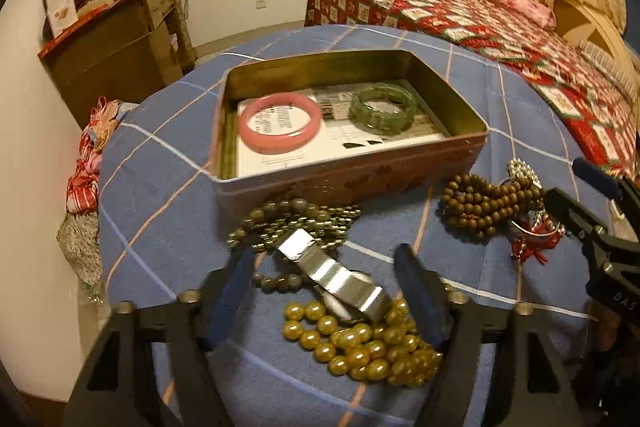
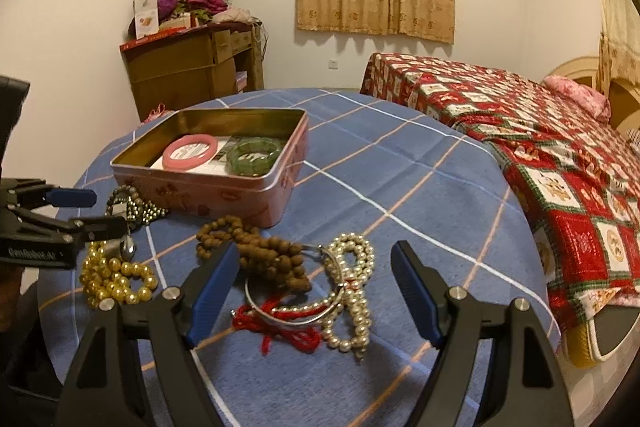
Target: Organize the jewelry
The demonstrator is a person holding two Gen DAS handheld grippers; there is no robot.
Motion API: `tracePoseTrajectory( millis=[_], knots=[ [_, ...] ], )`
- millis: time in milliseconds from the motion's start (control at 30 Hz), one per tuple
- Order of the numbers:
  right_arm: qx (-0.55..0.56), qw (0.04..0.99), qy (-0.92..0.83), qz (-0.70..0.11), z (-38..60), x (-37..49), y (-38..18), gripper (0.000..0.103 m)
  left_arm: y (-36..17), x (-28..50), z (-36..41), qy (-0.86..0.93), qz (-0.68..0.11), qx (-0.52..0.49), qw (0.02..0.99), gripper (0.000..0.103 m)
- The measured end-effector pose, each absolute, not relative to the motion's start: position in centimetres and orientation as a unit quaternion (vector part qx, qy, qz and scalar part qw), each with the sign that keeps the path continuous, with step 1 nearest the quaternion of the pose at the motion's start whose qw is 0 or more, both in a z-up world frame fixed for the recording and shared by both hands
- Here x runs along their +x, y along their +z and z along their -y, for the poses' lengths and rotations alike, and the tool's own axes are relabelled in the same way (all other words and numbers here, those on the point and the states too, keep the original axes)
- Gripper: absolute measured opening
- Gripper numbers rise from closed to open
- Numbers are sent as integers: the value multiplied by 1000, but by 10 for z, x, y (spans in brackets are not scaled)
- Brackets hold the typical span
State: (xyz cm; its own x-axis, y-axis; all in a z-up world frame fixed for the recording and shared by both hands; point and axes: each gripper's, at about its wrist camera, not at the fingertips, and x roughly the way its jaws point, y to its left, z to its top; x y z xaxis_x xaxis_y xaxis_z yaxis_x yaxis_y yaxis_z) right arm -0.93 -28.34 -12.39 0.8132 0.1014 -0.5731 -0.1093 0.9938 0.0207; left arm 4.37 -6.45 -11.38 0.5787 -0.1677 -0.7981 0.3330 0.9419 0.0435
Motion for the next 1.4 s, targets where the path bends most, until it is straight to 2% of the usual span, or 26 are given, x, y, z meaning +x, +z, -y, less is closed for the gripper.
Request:
tracePoseTrajectory(
  millis=[33, 167, 233, 1000, 1067, 1233, 1300, 1367, 1400],
  knots=[
    [-4, 952, 57, -299, 285, -9, -124, 80, -117, 45, 67, -140, -444, 101, 879, 50],
    [1, 954, 61, -294, 286, -10, -124, 81, -123, 45, 71, -135, -447, 114, 877, 21],
    [4, 954, 63, -293, 286, -11, -124, 81, -118, 43, 66, -148, -445, 96, 878, 15],
    [-6, 952, 49, -303, 288, -10, -123, 83, -41, 30, 16, -174, -338, 41, 924, 15],
    [-17, 950, 59, -306, 280, -9, -123, 77, -39, 31, 15, -179, -334, 39, 925, 15],
    [-36, 944, 77, -320, 266, 0, -126, 72, -49, 36, 13, -182, -344, 37, 921, 15],
    [-41, 939, 82, -331, 263, 7, -129, 66, -53, 37, 11, -183, -347, 34, 919, 15],
    [-44, 933, 89, -347, 263, 13, -133, 53, -57, 39, 9, -184, -352, 30, 917, 15],
    [-45, 929, 95, -355, 263, 14, -134, 49, -58, 40, 9, -185, -353, 29, 917, 15]
  ],
)
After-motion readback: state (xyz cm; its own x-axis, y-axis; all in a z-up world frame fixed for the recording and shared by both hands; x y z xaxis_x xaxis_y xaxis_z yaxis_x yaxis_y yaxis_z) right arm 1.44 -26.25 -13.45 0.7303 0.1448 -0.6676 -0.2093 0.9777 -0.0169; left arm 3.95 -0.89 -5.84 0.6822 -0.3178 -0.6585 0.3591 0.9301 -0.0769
